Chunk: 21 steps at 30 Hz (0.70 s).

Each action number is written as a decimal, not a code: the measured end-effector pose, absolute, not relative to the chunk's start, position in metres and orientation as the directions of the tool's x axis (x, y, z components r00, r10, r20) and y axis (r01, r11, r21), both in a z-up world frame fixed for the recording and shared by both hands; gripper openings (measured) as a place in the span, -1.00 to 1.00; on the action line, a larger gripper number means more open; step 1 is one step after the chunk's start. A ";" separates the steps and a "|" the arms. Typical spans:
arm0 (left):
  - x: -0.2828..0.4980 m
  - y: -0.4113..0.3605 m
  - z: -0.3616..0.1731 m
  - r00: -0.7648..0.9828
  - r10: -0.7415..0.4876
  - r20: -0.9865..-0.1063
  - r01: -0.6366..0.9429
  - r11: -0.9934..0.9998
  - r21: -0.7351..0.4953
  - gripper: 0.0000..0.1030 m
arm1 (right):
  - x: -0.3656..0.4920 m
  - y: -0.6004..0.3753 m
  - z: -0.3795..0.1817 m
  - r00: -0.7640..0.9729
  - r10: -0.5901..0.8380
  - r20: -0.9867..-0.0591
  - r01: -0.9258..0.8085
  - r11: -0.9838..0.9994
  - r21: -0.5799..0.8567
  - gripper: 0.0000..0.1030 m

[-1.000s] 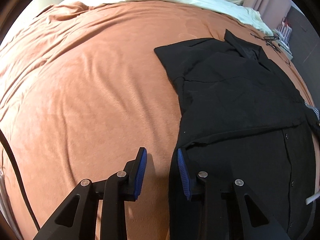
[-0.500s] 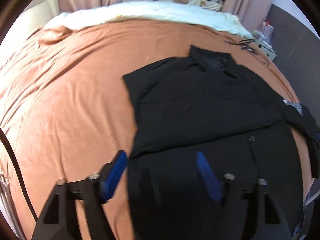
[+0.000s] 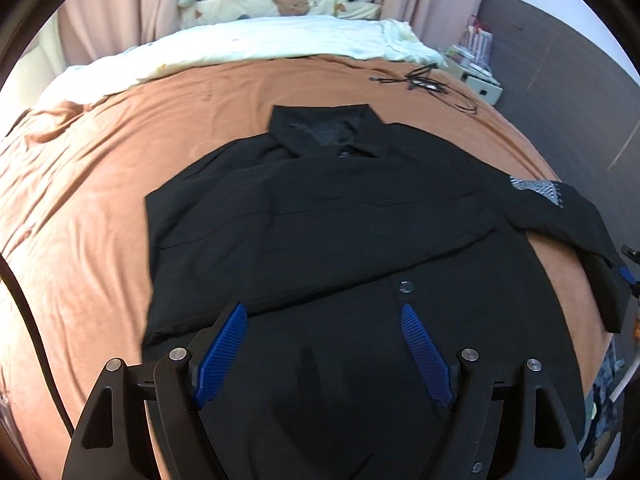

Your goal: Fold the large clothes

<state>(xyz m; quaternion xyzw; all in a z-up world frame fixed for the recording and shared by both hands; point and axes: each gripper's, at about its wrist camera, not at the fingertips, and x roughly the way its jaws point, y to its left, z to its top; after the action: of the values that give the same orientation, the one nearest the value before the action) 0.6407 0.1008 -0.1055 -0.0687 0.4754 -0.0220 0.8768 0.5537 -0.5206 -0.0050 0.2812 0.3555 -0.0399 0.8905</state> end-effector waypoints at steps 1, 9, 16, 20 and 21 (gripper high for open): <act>0.640 0.096 -0.105 0.550 -0.111 -0.828 -0.017 0.989 -0.144 0.57 | 0.554 -0.523 -0.008 0.747 0.124 -0.653 0.283 0.830 0.481 0.52; 0.646 0.090 -0.116 0.526 -0.106 -0.844 0.020 0.994 -0.112 0.57 | 0.568 -0.536 -0.045 0.743 0.135 -0.656 0.357 0.749 0.558 0.14; 0.645 0.096 -0.127 0.486 -0.067 -0.871 0.007 0.997 -0.072 0.57 | 0.574 -0.541 -0.056 0.769 0.126 -0.627 0.368 0.715 0.594 -0.87; 0.644 0.102 -0.127 0.489 -0.064 -0.870 -0.010 0.997 -0.079 0.57 | 0.560 -0.536 -0.035 0.824 0.116 -0.554 0.304 0.734 0.607 -0.98; 0.644 0.102 -0.127 0.490 -0.066 -0.869 -0.013 0.996 -0.083 0.57 | 0.556 -0.529 -0.024 0.834 0.107 -0.542 0.285 0.757 0.588 -0.98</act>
<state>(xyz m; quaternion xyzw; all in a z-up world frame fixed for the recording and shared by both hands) 0.6440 0.1017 -0.1272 -0.0390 0.5048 -0.0153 0.8622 0.5556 -0.5288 -0.0240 0.3451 0.2839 -0.0499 0.8932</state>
